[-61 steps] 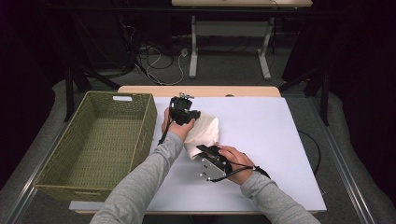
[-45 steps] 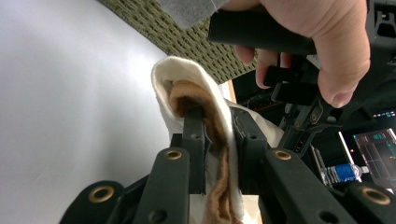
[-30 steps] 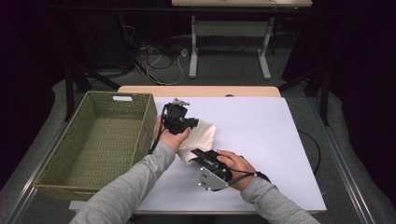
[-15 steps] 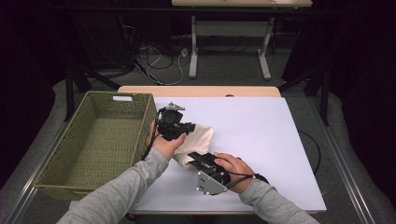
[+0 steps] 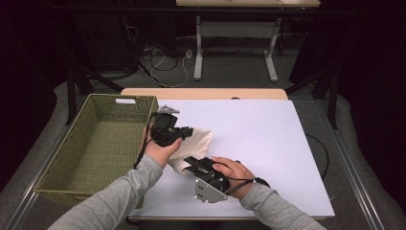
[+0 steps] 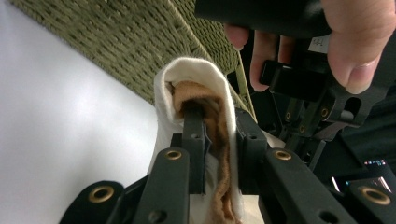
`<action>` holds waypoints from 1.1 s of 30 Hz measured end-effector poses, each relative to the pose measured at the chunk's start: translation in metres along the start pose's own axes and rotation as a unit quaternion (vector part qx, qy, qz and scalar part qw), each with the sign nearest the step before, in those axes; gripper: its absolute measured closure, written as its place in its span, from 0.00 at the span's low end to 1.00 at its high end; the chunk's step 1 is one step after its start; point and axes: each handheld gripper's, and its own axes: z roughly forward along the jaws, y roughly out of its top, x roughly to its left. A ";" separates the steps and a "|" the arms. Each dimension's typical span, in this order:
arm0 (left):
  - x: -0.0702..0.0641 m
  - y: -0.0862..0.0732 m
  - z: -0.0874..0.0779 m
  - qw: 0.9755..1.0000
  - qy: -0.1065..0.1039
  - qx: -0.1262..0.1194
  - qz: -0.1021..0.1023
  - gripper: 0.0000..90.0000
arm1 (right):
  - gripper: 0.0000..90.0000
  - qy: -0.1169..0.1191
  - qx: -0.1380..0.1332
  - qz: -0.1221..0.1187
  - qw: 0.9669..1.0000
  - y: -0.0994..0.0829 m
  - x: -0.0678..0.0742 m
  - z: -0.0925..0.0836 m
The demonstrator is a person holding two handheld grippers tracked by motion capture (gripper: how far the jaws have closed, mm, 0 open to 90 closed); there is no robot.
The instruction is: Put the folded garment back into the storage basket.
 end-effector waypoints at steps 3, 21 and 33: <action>0.002 0.002 -0.007 1.000 0.001 -0.005 -0.004 0.96 | 0.86 0.000 -0.004 -0.006 1.000 0.005 -0.002 0.002; 0.031 0.014 -0.031 1.000 0.024 0.011 -0.006 0.96 | 0.86 0.004 -0.018 -0.008 1.000 0.021 -0.010 0.025; 0.062 0.030 -0.036 0.999 0.044 0.021 -0.019 0.96 | 0.86 0.007 -0.017 -0.002 1.000 0.030 -0.019 0.044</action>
